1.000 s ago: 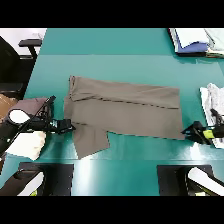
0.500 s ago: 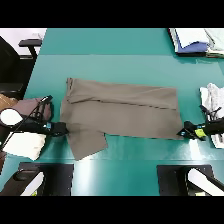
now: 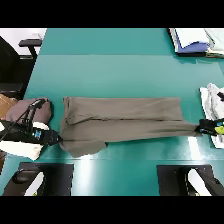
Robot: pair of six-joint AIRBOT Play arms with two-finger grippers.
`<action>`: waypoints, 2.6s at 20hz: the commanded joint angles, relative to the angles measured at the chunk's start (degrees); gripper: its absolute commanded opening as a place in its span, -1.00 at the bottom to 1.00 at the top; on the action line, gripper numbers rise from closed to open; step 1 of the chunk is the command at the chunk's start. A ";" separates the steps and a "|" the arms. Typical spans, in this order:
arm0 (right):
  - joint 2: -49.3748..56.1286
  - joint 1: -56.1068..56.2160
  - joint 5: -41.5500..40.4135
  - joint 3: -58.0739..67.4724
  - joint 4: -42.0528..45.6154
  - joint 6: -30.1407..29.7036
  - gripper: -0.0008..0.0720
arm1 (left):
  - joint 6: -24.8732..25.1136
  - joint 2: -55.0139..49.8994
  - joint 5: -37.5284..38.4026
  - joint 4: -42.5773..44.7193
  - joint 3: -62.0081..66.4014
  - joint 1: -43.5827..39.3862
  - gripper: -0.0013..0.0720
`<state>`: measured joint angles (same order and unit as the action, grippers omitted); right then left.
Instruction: Fold the shirts.
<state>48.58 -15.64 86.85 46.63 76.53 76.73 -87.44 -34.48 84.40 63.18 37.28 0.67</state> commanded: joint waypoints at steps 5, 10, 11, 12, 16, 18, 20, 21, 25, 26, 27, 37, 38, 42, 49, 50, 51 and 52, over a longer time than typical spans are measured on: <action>21.27 10.01 -6.10 15.76 1.01 3.63 -0.92 | 9.27 -22.62 -20.31 -0.61 13.38 0.02 -0.90; 34.99 13.03 -6.88 26.47 0.74 4.24 -0.92 | 14.67 -41.59 -27.10 -2.25 24.94 0.02 -0.90; 37.05 12.98 -6.71 28.46 -1.01 4.24 -0.92 | 14.58 -44.11 -27.87 -2.75 26.53 0.02 -0.90; 38.42 12.46 -6.82 29.83 -3.69 4.20 -0.74 | 14.38 -45.66 -27.80 -3.37 27.65 0.02 -0.88; 39.80 7.87 -7.19 32.20 -14.32 0.52 0.32 | 12.26 -46.66 -26.93 -4.07 30.62 0.04 0.19; 38.18 4.72 -5.95 31.23 -14.58 -1.01 0.38 | 12.31 -46.38 -24.22 -4.11 32.61 0.02 0.19; 35.89 0.79 -5.97 27.41 -15.08 -2.58 0.49 | 12.31 -46.27 -22.38 -6.84 33.16 0.02 0.18; 35.32 -1.27 -6.47 24.90 -16.06 -3.45 0.49 | 12.33 -46.29 -22.29 -8.81 33.16 0.02 -0.08; 36.74 -6.43 -8.22 16.85 -20.35 -7.58 0.51 | 13.33 -46.34 -23.10 -12.81 33.16 -1.92 -0.88; 38.07 -6.43 -8.28 15.82 -21.64 -8.04 0.51 | 13.31 -46.49 -23.82 -12.81 33.16 -3.43 -0.90; 39.47 -6.40 -8.46 15.06 -22.45 -8.74 0.51 | 12.50 -46.69 -24.87 -12.63 33.14 -5.42 -0.90; 45.33 2.03 -9.20 19.96 -27.45 -11.26 -0.92 | 6.69 -53.64 -36.57 -12.70 34.42 -22.71 -0.90; 43.76 2.64 -8.57 21.77 -27.45 -11.21 -0.92 | 6.62 -54.95 -36.50 -12.70 35.60 -23.96 -0.90; 36.57 6.88 -4.55 30.95 -27.52 -7.21 -0.93 | 6.23 -61.72 -36.35 -12.72 42.07 -28.20 -0.90; 30.73 20.59 -3.78 46.93 -27.56 0.28 -0.92 | 6.25 -69.77 -35.76 -12.68 49.37 -34.18 -0.90; 30.75 22.67 -3.89 48.92 -27.54 0.90 -0.92 | 6.25 -70.36 -35.71 -12.66 49.66 -34.77 -0.90; 30.80 24.55 -3.91 50.62 -27.56 1.42 -0.92 | 6.16 -70.82 -35.69 -12.66 49.70 -35.30 -0.90; 30.77 26.16 -4.02 51.87 -27.52 1.88 -0.92 | 5.60 -71.23 -35.52 -12.48 49.75 -35.34 -0.90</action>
<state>79.90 5.50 83.00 93.54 48.99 76.03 -81.28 -103.85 48.64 50.50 85.93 -33.28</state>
